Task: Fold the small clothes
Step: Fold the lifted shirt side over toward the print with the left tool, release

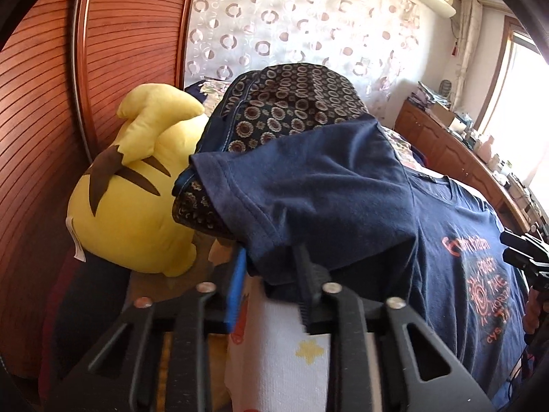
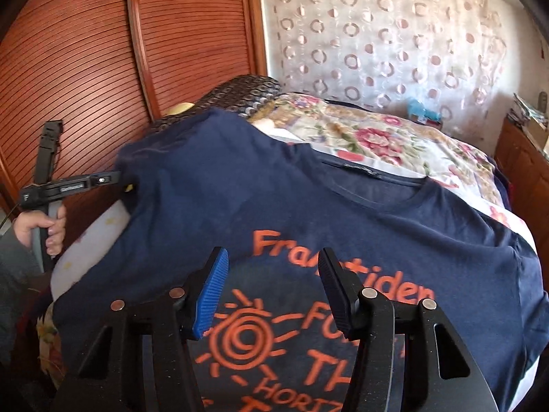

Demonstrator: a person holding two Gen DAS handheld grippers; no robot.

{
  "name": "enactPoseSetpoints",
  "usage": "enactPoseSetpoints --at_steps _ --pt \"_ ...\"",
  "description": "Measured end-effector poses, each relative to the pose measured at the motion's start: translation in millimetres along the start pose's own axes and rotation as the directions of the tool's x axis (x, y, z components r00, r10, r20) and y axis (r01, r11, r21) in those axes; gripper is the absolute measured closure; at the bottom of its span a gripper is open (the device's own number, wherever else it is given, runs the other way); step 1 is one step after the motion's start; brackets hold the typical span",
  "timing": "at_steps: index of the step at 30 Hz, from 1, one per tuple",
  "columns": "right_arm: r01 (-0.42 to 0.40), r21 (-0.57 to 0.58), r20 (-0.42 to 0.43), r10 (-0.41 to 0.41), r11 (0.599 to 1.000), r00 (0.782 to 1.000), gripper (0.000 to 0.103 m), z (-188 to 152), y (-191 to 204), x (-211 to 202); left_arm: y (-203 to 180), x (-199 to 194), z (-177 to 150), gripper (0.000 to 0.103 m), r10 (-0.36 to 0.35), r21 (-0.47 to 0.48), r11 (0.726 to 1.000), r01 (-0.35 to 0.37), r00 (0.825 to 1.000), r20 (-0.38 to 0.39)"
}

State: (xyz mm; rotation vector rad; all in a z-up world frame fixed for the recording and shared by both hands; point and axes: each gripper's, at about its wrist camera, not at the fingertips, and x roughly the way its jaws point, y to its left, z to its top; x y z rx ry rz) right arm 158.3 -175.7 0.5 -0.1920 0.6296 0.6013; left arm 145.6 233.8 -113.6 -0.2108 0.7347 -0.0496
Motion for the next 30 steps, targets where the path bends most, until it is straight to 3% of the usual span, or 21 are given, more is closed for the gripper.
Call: enactPoseSetpoints --at_steps 2,4,9,17,22,27,30 --pt "-0.002 -0.010 0.010 0.002 1.000 1.000 0.046 -3.9 0.9 -4.3 -3.9 -2.6 -0.3 0.095 -0.017 0.019 1.000 0.017 1.000 0.003" --pt "-0.002 -0.017 0.014 0.003 1.000 1.000 0.046 -8.7 1.1 -4.0 -9.8 -10.1 -1.0 0.097 0.000 0.047 0.999 -0.001 1.000 0.031" --pt "0.018 -0.031 0.016 -0.017 0.999 1.000 0.046 -16.5 -5.6 -2.2 -25.0 -36.9 5.4 0.097 -0.020 0.070 0.997 0.014 0.997 0.079" --pt "0.065 -0.006 0.031 -0.065 0.998 0.997 0.046 -13.7 -9.7 -9.0 -90.5 -71.8 46.6 0.097 -0.113 0.174 0.981 0.088 0.984 0.140" --pt "0.079 -0.006 0.063 -0.079 0.997 0.995 0.049 -10.1 -6.1 -13.6 -151.3 -71.0 66.4 0.097 -0.207 0.256 0.951 0.175 0.973 0.104" --pt "0.068 0.033 0.070 -0.071 0.997 0.995 0.049 -25.0 -10.6 -15.7 -194.8 -59.3 57.2 0.097 -0.227 0.324 0.924 0.205 0.973 0.033" --pt "0.075 0.045 0.052 -0.078 0.996 0.996 0.049 -29.7 -12.0 -14.9 -204.6 -59.5 44.6 0.079 -0.253 0.356 0.904 0.238 0.967 -0.004"
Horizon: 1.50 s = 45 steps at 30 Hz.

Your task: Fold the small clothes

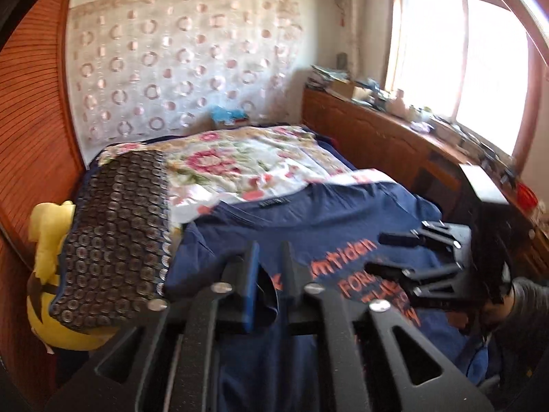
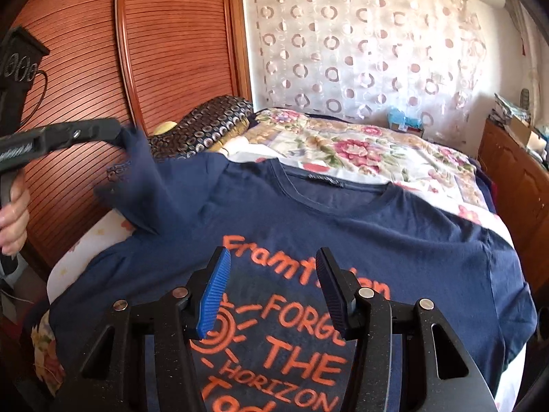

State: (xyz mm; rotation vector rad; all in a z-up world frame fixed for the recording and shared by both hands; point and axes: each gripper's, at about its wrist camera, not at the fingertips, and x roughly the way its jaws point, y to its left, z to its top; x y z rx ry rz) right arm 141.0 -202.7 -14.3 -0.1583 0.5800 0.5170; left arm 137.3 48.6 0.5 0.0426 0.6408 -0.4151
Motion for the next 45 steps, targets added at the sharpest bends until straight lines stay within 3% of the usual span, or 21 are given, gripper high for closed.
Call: enactPoseSetpoints --at_steps 1,5,12,18,23,26,29,30,31,34,38,45 --pt "0.002 0.000 -0.006 -0.002 1.000 1.000 0.049 -1.7 -0.2 1.9 -1.0 -1.5 -2.2 0.072 -0.002 -0.003 1.000 0.002 1.000 -0.002" --pt "-0.018 0.002 -0.021 0.018 1.000 1.000 0.049 1.6 3.2 6.4 -1.5 -7.1 -18.3 0.064 0.031 -0.012 0.999 -0.031 0.999 -0.012" --pt "-0.111 -0.048 -0.042 0.109 0.993 0.993 0.050 21.0 28.9 35.7 31.7 -17.6 -57.1 0.062 0.102 -0.081 0.991 -0.105 0.994 -0.034" --pt "-0.194 -0.117 -0.088 0.184 0.974 0.979 0.067 38.1 73.7 79.9 63.5 -29.1 -91.1 0.062 0.150 -0.164 0.974 -0.155 0.988 -0.041" --pt "-0.273 -0.117 -0.112 0.261 0.955 0.959 0.068 43.3 106.6 100.4 80.3 -41.2 -109.0 0.062 0.173 -0.198 0.964 -0.177 0.984 -0.036" --pt "-0.280 -0.150 -0.143 0.259 0.948 0.955 0.068 41.9 118.6 116.0 85.1 -44.5 -112.9 0.062 0.176 -0.206 0.962 -0.180 0.984 -0.035" --pt "-0.243 -0.176 -0.179 0.212 0.954 0.961 0.068 39.1 116.8 129.9 83.5 -45.7 -114.1 0.062 0.180 -0.202 0.962 -0.183 0.983 -0.033" --pt "-0.233 -0.175 -0.196 0.198 0.956 0.960 0.074 40.8 116.4 132.6 82.7 -45.8 -114.7 0.062 0.177 -0.200 0.963 -0.180 0.984 -0.032" --pt "-0.238 -0.170 -0.208 0.201 0.956 0.957 0.090 41.3 114.9 136.9 81.0 -45.0 -114.8 0.062 0.172 -0.196 0.965 -0.175 0.985 -0.031" --pt "-0.250 -0.154 -0.195 0.218 0.956 0.956 0.097 44.8 103.7 137.8 75.9 -39.8 -113.8 0.062 0.159 -0.190 0.968 -0.163 0.987 -0.036" --pt "-0.241 -0.108 -0.153 0.223 0.964 0.963 0.098 53.8 78.7 129.3 67.6 -31.8 -113.3 0.062 0.143 -0.181 0.972 -0.148 0.989 -0.045" --pt "-0.270 0.049 -0.134 0.275 0.961 0.952 0.098 52.9 20.1 122.9 46.8 -20.9 -110.7 0.062 0.107 -0.154 0.982 -0.114 0.993 -0.050"
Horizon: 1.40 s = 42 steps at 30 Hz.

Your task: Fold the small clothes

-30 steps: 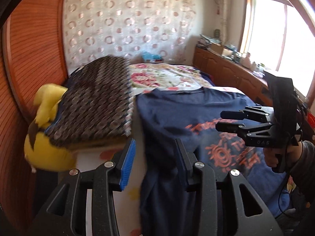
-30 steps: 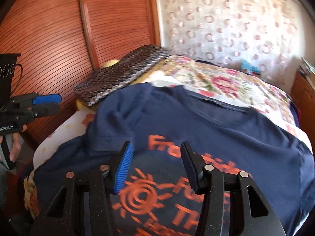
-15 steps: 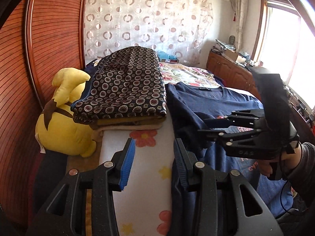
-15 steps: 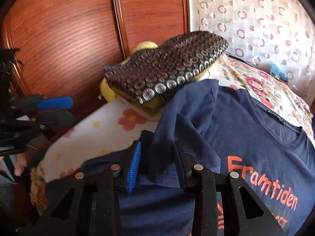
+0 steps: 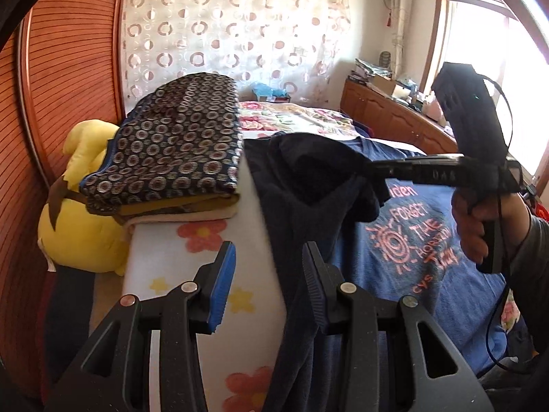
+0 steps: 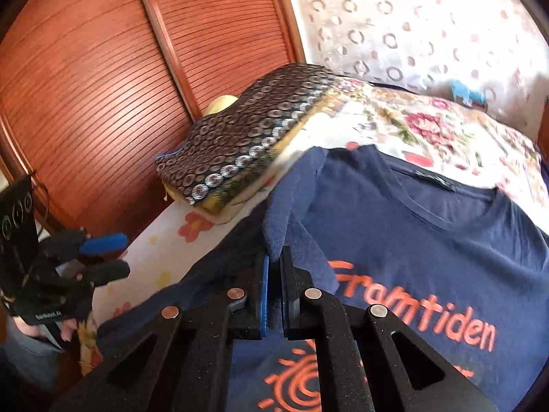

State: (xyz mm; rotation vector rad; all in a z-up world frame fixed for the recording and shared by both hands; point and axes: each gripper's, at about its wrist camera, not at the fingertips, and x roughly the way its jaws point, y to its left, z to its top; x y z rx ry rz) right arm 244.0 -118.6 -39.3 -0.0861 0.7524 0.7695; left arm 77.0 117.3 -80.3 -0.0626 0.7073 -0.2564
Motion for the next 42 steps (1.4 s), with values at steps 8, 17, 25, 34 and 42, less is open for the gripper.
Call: enactPoseSetpoints --at_steps 8,17,25,34,42 --pt "0.068 0.104 0.037 -0.073 0.992 0.997 0.097 1.5 -38.1 -8.8 -12.9 16.5 -4.6 0.062 -0.001 0.022 1.000 0.002 0.999 -0.035" --pt "0.387 0.058 0.082 -0.391 0.920 0.917 0.097 7.8 -39.7 -19.1 -15.4 33.0 -12.8 0.062 0.028 0.038 0.999 -0.025 0.996 -0.084" --pt "0.239 0.020 0.095 -0.240 0.971 0.966 0.088 -30.6 -17.7 -24.8 -11.6 25.7 -18.4 0.062 0.048 0.037 0.998 -0.045 0.996 -0.073" --pt "0.095 -0.058 -0.014 -0.096 0.994 0.995 0.065 -55.6 1.1 3.9 -13.4 8.9 -15.8 0.062 0.040 0.025 0.999 -0.040 0.999 -0.034" --pt "0.063 -0.109 -0.087 -0.073 0.992 0.994 0.091 -37.2 -1.7 47.7 -15.9 4.9 -16.2 0.062 0.046 0.032 0.998 -0.045 0.999 -0.027"
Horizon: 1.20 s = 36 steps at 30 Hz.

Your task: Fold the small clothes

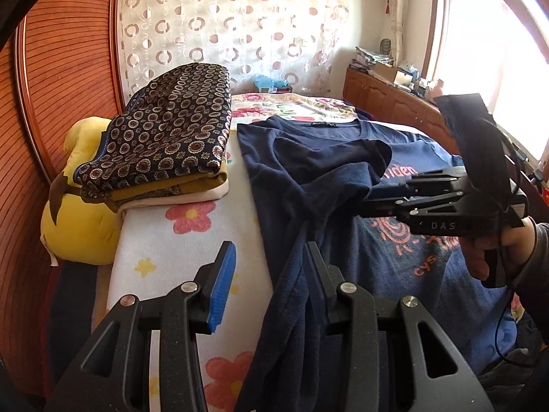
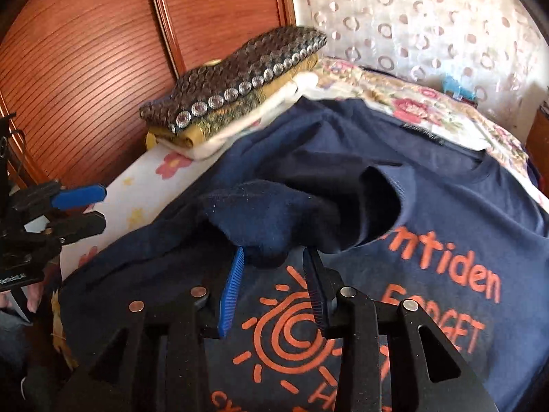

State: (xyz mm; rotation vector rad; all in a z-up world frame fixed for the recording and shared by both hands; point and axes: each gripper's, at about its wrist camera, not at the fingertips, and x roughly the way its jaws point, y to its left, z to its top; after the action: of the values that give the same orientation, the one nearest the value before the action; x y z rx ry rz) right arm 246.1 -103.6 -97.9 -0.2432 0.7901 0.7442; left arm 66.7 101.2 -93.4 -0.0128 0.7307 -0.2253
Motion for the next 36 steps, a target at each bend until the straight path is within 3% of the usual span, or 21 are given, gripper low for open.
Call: enactPoseSetpoints --at_steps 2,9,14,20,21,22,23,25,34,36 --pt "-0.012 -0.026 0.015 0.013 1.000 1.000 0.098 -0.8 5.8 -5.6 0.5 -1.6 -0.3 0.062 -0.007 -0.004 1.000 0.007 1.000 0.005" --pt "-0.048 -0.064 0.062 0.052 0.997 0.997 0.099 -17.1 2.9 -51.9 -6.0 -8.9 2.6 0.062 -0.010 0.007 1.000 0.010 1.000 0.026" --pt "-0.070 -0.073 0.021 0.071 0.995 0.997 0.099 -41.8 9.0 -81.0 -13.2 -12.4 6.5 0.062 -0.017 0.026 1.000 0.016 0.999 0.039" --pt "0.002 -0.050 0.036 0.000 0.999 0.999 0.098 -47.1 -2.3 -86.4 -15.7 0.8 8.7 0.062 -0.013 0.027 1.000 0.013 1.000 0.017" --pt "0.019 -0.035 0.049 -0.018 0.999 0.999 0.097 -44.1 -7.6 -88.1 -16.1 3.2 9.1 0.062 -0.008 0.029 1.000 0.008 1.000 0.010" --pt "0.037 -0.022 0.057 -0.036 0.999 0.998 0.089 -41.2 -12.1 -89.7 -16.4 5.7 9.6 0.062 -0.004 0.032 0.999 0.004 1.000 0.005" --pt "0.055 -0.012 0.066 -0.054 0.998 0.996 0.076 -37.1 -17.0 -87.7 -16.9 7.8 10.2 0.062 -0.004 0.034 0.999 0.004 1.000 0.000" --pt "0.084 0.010 0.082 -0.084 0.996 0.993 0.061 -27.5 -25.6 -79.4 -17.5 12.8 11.3 0.062 -0.002 0.038 0.999 0.003 1.000 -0.011" --pt "0.112 0.039 0.006 -0.113 0.993 0.994 0.061 -4.0 -39.9 -20.1 -17.2 40.0 9.9 0.062 0.022 0.048 0.999 -0.019 0.998 -0.066" --pt "0.096 0.049 0.006 -0.097 0.994 0.995 0.075 3.6 -42.0 -9.8 -16.3 43.9 8.5 0.062 0.030 0.046 0.999 -0.027 0.997 -0.073"
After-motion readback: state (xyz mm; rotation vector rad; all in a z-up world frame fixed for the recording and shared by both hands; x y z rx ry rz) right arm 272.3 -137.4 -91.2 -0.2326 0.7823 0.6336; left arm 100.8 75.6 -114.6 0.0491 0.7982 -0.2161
